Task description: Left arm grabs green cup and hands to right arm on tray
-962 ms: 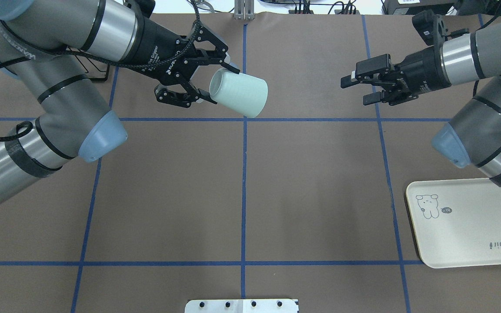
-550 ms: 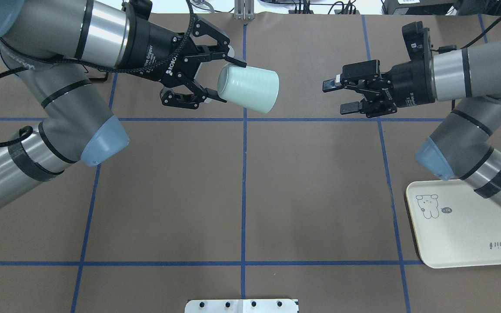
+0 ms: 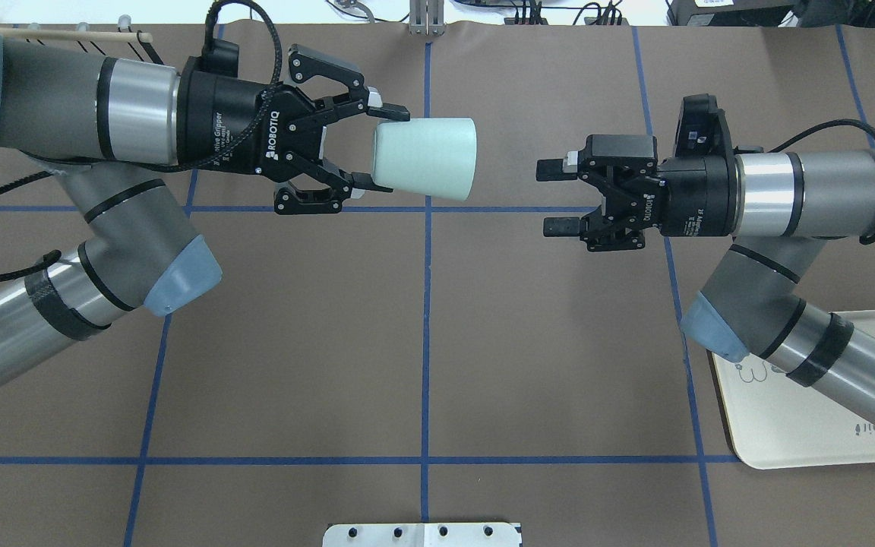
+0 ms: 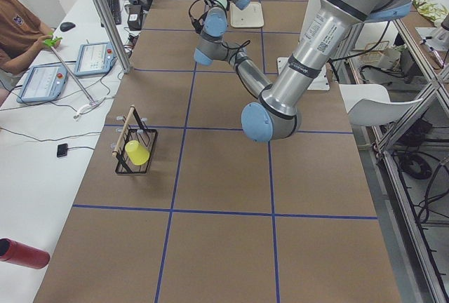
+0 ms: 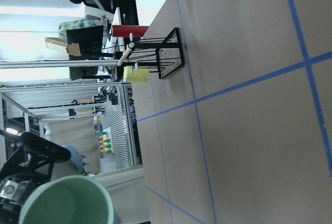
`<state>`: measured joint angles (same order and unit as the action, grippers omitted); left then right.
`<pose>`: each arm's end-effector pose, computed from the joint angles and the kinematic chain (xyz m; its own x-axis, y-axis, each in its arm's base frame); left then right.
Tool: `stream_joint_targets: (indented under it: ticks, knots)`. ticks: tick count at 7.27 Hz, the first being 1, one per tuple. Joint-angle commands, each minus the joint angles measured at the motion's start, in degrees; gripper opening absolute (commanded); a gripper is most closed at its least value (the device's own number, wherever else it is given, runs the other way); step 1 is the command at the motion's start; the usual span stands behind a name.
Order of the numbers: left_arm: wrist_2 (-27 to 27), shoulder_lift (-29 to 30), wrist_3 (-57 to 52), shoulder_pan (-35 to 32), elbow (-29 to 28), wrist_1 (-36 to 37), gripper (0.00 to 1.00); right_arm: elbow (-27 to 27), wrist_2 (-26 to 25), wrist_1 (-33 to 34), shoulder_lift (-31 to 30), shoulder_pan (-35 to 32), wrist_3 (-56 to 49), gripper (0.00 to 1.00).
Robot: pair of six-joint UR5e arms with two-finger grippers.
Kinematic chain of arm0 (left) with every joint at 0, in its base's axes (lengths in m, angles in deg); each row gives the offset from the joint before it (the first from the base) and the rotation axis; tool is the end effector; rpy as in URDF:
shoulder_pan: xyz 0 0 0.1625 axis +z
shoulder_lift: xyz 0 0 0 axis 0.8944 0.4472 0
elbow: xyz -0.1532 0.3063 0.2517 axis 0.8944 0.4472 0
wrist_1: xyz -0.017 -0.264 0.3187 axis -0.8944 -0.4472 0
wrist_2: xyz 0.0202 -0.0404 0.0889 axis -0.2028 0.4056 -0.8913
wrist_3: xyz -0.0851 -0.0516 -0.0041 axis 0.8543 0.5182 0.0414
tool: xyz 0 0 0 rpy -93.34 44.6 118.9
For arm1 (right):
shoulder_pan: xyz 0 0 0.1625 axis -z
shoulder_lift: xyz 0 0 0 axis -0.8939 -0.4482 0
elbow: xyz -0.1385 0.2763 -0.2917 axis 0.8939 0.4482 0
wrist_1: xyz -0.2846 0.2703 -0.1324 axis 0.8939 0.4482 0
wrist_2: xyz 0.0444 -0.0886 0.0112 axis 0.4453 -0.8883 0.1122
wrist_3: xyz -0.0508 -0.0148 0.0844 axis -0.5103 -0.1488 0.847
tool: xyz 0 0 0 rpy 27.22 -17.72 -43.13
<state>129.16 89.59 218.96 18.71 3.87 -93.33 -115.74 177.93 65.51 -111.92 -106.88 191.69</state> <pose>0.3481 -0.4541 0.1306 -0.4268 -0.5617 -0.7088 -0.1960 0.8226 -0.5338 -0.3258 -0.4255 0.2700 -0.5142 0.1909 0.8361 -0.0188 0.9722 -0.2335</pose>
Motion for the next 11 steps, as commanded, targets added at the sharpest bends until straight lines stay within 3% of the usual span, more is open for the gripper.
stream_joint_targets:
  ticks: [1,6,7,10,11]
  knots:
    - [-5.25,-0.04,2.94,3.40,-0.04,-3.93,0.00,2.72,-4.90,-8.43,0.63,3.06,3.79,0.98]
    - [-8.87,0.92,2.85,6.84,-0.21,-3.94,0.00,3.27,-7.04,-14.37,1.95,5.01,6.43,0.95]
    - [-9.04,1.18,2.85,7.02,-0.30,-3.85,0.00,3.27,-7.04,-14.89,1.95,5.27,6.43,0.86]
    - [-11.51,2.68,2.76,8.43,-1.18,-3.68,0.00,3.27,-7.04,-17.70,1.25,6.15,6.43,0.71]
    - [-11.51,2.77,2.76,8.43,-1.62,-3.67,0.00,3.36,-7.04,-18.23,1.16,6.24,6.43,0.57]
